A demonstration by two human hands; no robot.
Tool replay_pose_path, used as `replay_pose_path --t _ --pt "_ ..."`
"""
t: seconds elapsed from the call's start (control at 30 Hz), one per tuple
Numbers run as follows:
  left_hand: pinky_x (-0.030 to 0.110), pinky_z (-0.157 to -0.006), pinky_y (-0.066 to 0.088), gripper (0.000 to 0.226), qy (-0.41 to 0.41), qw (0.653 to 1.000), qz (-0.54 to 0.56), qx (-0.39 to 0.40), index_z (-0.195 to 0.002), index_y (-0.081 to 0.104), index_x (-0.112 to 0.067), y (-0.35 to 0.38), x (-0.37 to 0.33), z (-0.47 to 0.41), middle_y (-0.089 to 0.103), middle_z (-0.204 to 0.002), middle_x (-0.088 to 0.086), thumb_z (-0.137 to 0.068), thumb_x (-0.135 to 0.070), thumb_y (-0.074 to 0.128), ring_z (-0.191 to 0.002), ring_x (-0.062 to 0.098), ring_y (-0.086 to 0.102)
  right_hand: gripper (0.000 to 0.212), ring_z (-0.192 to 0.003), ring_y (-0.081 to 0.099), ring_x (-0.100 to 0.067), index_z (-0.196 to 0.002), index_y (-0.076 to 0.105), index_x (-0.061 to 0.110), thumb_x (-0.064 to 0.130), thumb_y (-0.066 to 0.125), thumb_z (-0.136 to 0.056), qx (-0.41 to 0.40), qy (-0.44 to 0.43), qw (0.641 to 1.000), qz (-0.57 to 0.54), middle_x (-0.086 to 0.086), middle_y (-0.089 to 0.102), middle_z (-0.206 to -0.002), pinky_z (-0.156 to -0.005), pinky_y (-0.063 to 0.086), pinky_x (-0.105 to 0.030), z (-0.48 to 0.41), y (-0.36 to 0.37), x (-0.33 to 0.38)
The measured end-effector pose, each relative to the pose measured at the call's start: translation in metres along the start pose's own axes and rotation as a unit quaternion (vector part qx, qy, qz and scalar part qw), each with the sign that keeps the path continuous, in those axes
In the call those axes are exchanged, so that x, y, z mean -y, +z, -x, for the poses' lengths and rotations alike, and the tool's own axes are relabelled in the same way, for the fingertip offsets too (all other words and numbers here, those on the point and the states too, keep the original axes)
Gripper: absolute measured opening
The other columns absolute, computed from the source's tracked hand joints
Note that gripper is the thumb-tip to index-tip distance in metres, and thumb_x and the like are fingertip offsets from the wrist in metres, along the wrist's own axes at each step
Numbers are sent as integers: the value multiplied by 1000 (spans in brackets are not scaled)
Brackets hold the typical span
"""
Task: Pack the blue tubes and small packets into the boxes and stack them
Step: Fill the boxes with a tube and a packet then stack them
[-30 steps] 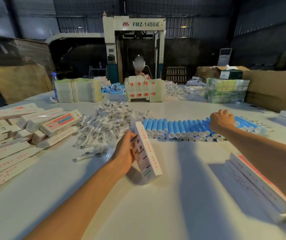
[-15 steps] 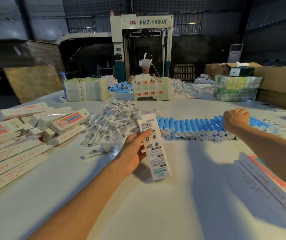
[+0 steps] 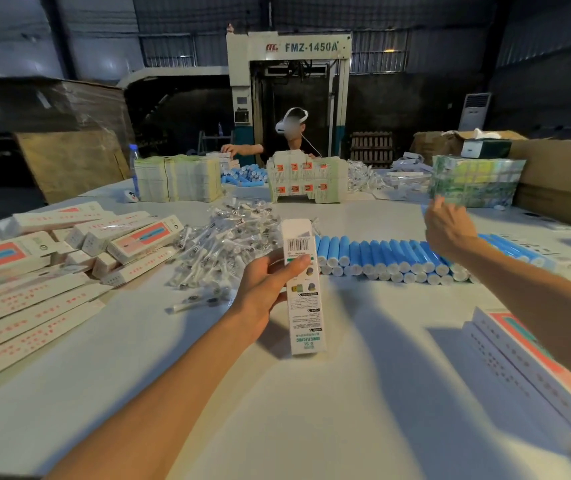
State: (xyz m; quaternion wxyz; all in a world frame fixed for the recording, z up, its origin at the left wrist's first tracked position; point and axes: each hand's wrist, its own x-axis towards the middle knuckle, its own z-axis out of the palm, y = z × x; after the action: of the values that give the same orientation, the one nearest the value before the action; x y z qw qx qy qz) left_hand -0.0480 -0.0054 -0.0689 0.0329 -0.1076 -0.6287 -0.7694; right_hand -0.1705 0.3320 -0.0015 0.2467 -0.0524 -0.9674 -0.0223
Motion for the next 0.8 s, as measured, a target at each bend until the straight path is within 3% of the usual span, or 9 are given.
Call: replay_pose_path --t 0.07,0.1,0.2,0.27,0.33,0.5,0.57,0.63,0.8 --pt "34 -78 61 35 9 1000 -13 -7 -115 79 -27 -2 0 -1 81 -112 9 -82 -35 89 -105 28 78 41 -90 59 -37 -133 38 -7 -3 57 -97 -48 -19 981 -188 -20 51 -100 -75 51 -48 -1 -31 25" --pt "37 -79 61 40 11 1000 -15 -9 -119 77 -24 -3 0 -1 80 -112 9 -82 -35 89 -105 28 78 47 -89 61 -35 -137 34 -2 0 60 -98 -49 -13 951 -305 -18 54 -103 -73 55 -47 -2 -47 39" --pt "46 -88 62 53 11 1000 -14 -9 -126 73 -18 -3 2 -1 80 -114 10 -79 -36 90 -106 31 78 51 -98 70 -25 -141 33 11 8 64 -100 5 -14 796 -605 -16 58 -121 -72 62 -30 6 -85 80" --pt "49 -93 62 52 12 1000 -21 -12 -125 74 -18 -3 2 -1 80 -113 10 -80 -36 91 -106 31 77 57 -98 72 -24 -146 33 12 7 65 -99 36 -30 714 -698 -19 58 -122 -74 61 -24 17 -94 104" --pt "49 -94 61 45 12 999 -29 -14 -123 75 -20 -4 2 -1 80 -113 8 -83 -35 89 -106 30 77 69 -94 75 -23 -152 28 17 5 68 -97 61 -46 674 -734 -20 60 -118 -76 61 -25 27 -91 124" --pt "41 -86 59 42 22 998 -51 -25 -123 73 -23 -4 3 0 81 -112 3 -85 -38 87 -104 23 78 74 -81 74 -9 -155 23 24 10 68 -97 53 -105 745 -656 -16 68 -105 -68 57 -18 35 -71 150" --pt "40 -84 60 40 25 998 -51 -31 -123 73 -23 -4 3 -1 81 -111 3 -88 -37 85 -104 23 78 71 -86 75 -14 -152 27 24 11 68 -97 87 -118 765 -628 -13 71 -102 -68 60 -22 31 -72 149" --pt "43 -88 62 38 24 998 -58 -30 -123 73 -26 -4 3 -1 81 -112 2 -89 -38 84 -105 24 77 66 -93 74 -24 -148 31 26 11 69 -96 131 -137 786 -589 -12 72 -104 -74 63 -29 27 -76 148" --pt "55 -100 59 38 31 998 -39 -25 -126 69 -24 0 8 -2 80 -114 9 -93 -40 78 -109 32 76 64 -98 66 -14 -146 39 28 16 74 -94 222 -192 825 -483 2 61 -116 -66 55 -19 35 -79 156"
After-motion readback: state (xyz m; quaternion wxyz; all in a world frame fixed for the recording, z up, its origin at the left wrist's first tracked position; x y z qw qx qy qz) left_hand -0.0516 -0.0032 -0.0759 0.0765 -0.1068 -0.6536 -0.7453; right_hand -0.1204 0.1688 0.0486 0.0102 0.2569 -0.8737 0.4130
